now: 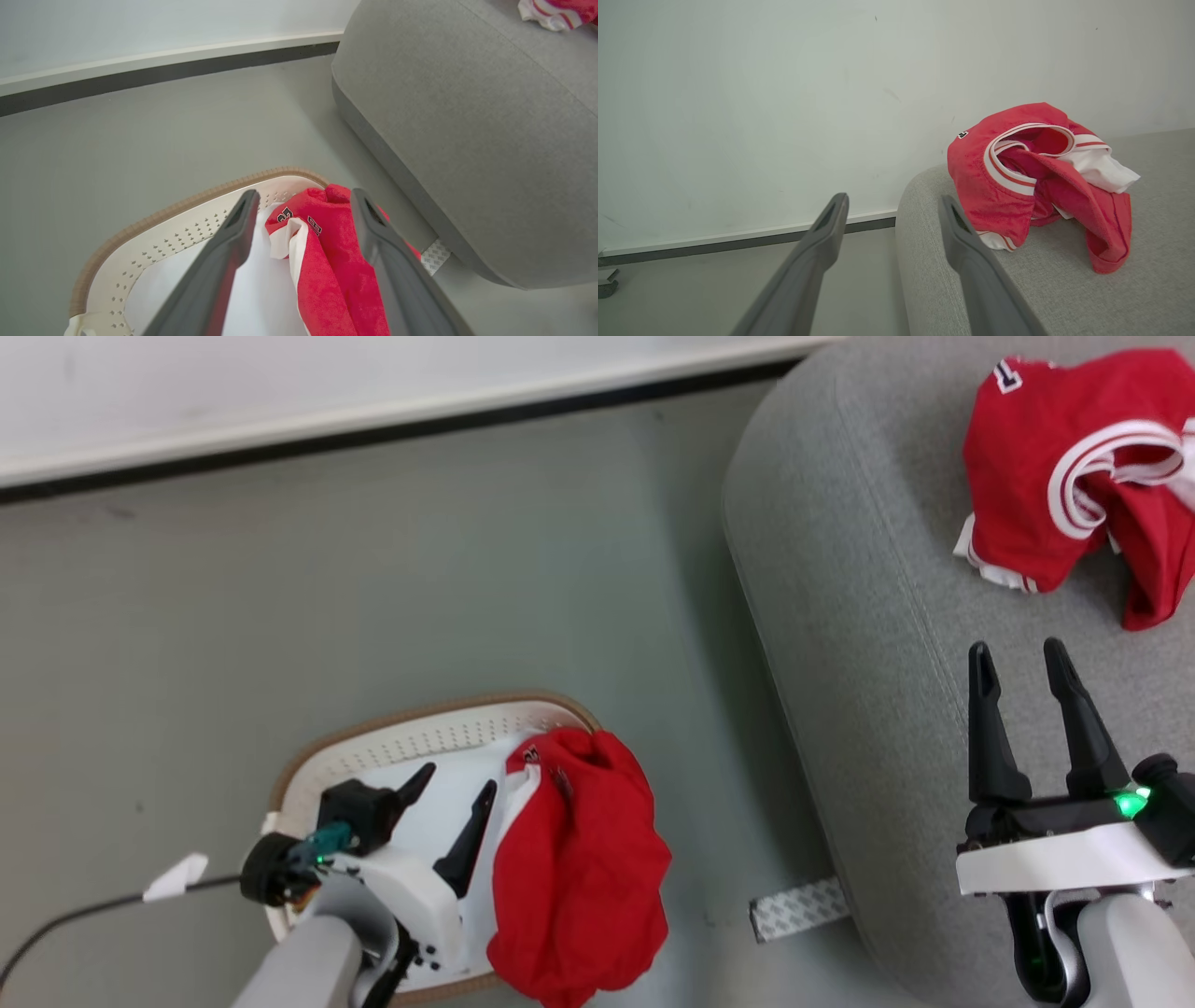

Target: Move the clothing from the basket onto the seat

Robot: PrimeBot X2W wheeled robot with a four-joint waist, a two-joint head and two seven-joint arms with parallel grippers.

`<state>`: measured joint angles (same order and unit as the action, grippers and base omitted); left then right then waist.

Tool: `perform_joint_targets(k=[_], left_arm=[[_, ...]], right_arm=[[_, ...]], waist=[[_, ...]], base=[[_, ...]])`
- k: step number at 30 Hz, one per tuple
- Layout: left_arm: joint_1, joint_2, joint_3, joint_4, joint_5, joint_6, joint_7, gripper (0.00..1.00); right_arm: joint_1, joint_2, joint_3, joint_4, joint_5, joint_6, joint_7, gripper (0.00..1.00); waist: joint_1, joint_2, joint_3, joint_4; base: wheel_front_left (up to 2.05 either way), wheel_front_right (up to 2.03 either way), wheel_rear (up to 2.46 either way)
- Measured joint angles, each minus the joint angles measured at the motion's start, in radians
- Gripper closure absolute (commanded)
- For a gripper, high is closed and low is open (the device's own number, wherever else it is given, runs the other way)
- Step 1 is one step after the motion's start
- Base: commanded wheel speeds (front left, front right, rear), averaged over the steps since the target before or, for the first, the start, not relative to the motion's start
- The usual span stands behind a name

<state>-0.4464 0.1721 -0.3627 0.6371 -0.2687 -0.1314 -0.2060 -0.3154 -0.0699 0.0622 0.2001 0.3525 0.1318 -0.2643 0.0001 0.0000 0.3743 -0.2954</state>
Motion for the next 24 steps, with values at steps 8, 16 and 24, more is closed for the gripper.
perform_joint_targets(k=[8, 16, 24], left_arm=[[-0.151, 0.042, -0.165, 0.179, -0.108, 0.000, 0.085, 0.00], [-0.242, 0.075, -0.261, 0.284, -0.300, 0.000, 0.231, 0.00], [-0.299, 0.127, -0.361, 0.317, -0.424, 0.000, 0.353, 0.00]], right_arm=[[-0.055, 0.013, -0.005, -0.030, 0.011, 0.000, 0.000, 0.00], [-0.074, 0.017, 0.017, -0.050, 0.066, 0.000, 0.000, 0.00], [-0.101, 0.018, 0.061, -0.067, 0.123, 0.000, 0.000, 0.00]], waist=[[0.0001, 0.0000, 0.122, -0.046], [0.0001, 0.0000, 0.220, -0.112], [0.0001, 0.0000, 0.306, -0.174]], base=[[0.00, 0.00, 0.00], [0.00, 0.00, 0.00], [0.00, 0.00, 0.00]])
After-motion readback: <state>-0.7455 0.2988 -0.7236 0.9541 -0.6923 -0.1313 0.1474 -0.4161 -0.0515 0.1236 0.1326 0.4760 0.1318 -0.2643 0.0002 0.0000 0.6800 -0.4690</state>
